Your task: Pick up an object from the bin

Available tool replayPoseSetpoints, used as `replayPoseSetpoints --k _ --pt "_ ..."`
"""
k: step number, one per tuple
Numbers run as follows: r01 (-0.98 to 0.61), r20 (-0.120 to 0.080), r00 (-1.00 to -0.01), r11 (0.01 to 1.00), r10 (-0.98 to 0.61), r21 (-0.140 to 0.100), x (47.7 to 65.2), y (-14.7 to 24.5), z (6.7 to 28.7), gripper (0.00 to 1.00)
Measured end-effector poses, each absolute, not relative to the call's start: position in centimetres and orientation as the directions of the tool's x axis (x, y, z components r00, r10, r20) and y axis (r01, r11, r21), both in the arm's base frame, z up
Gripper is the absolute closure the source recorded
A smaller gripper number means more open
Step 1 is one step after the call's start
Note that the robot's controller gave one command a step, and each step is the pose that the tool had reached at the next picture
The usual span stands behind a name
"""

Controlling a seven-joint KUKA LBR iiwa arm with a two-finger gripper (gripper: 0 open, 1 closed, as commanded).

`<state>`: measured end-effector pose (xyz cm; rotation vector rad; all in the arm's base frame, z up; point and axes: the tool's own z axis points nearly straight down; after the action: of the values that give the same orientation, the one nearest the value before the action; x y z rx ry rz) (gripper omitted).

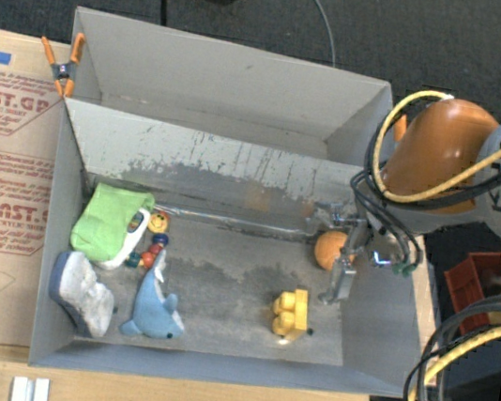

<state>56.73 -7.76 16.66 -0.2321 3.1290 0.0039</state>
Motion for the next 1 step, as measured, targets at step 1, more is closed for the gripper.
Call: replayPoseSetpoints --k 1 --pt "-0.227 -0.011 -0.974 0.974 -0.227 -0.005 55.23 -8.06 11.84 0.0"
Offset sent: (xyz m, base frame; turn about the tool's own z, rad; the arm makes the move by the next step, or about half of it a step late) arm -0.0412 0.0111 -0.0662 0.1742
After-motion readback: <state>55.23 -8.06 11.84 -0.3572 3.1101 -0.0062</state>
